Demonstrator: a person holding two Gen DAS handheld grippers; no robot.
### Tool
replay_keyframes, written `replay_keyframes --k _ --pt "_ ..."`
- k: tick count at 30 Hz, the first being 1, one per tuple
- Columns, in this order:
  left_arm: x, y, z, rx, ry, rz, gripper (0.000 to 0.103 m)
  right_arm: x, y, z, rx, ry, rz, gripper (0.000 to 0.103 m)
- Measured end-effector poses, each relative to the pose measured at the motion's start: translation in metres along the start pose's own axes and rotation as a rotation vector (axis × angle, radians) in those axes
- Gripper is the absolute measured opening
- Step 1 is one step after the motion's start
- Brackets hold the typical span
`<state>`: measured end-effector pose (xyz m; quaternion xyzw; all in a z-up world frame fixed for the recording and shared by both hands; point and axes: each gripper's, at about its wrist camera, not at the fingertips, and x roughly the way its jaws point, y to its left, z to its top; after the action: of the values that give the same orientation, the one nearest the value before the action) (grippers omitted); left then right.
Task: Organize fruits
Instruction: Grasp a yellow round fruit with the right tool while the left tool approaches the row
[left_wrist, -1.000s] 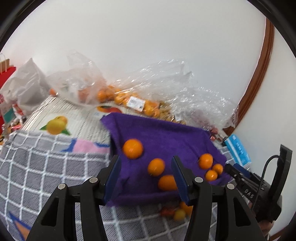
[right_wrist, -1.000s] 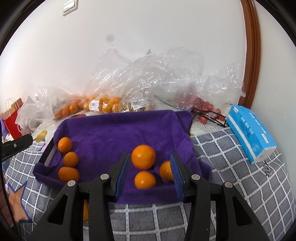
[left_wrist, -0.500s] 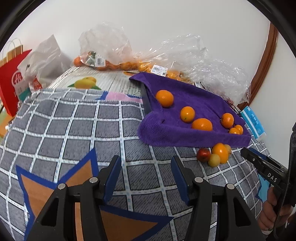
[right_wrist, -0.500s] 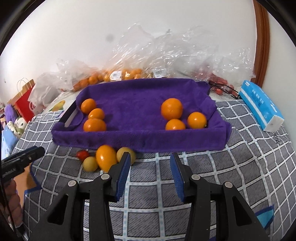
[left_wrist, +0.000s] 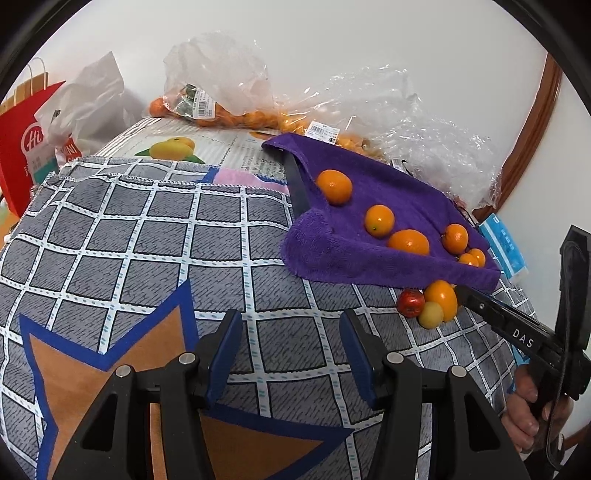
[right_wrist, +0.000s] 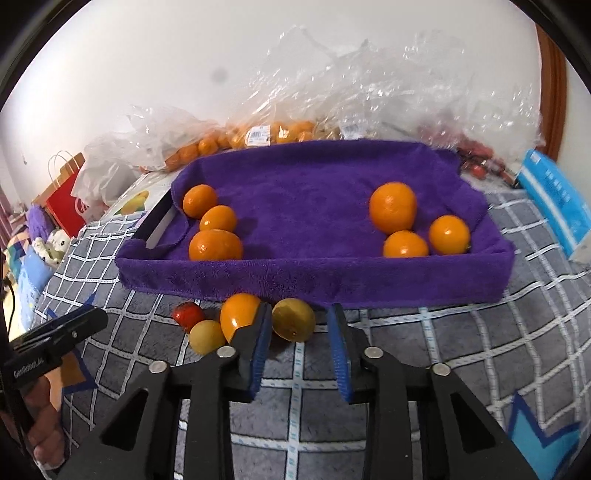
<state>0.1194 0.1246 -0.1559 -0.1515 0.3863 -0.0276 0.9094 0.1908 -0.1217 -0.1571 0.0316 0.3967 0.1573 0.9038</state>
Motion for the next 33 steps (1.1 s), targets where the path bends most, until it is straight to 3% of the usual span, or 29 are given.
replay_keyframes --k 5,7,9,16,18,20,26,30,33 --pt "0.001 0.000 0.000 -0.002 0.005 -0.006 0.052 0.000 -0.006 -0.001 0.019 0.009 0.056 0.023" --pt "0.001 0.001 0.000 -0.005 0.007 -0.008 0.052 -0.004 -0.010 -0.002 0.024 0.005 0.040 0.022" --pt "0.001 0.002 0.001 -0.007 0.005 -0.012 0.052 -0.012 -0.016 -0.003 0.026 -0.012 0.018 0.011" --pt "0.002 0.000 0.001 0.002 0.009 -0.018 0.052 -0.013 -0.022 -0.005 0.017 -0.006 0.021 0.013" --pt "0.002 0.000 0.001 -0.003 0.010 -0.020 0.052 -0.009 -0.019 -0.005 0.009 0.000 0.039 0.025" --pt "0.002 0.000 0.001 -0.007 0.010 -0.023 0.052 -0.004 -0.015 -0.005 -0.008 0.014 0.053 0.028" --pt "0.002 0.001 0.001 -0.006 0.010 -0.023 0.052 -0.002 -0.006 -0.009 -0.047 0.025 0.080 0.023" --pt "0.002 0.001 0.001 -0.008 0.008 -0.028 0.052 -0.013 -0.016 -0.013 -0.029 -0.012 0.013 0.024" --pt "0.003 0.002 0.002 -0.010 0.013 -0.028 0.052 -0.014 -0.026 -0.014 0.006 -0.004 0.017 0.024"
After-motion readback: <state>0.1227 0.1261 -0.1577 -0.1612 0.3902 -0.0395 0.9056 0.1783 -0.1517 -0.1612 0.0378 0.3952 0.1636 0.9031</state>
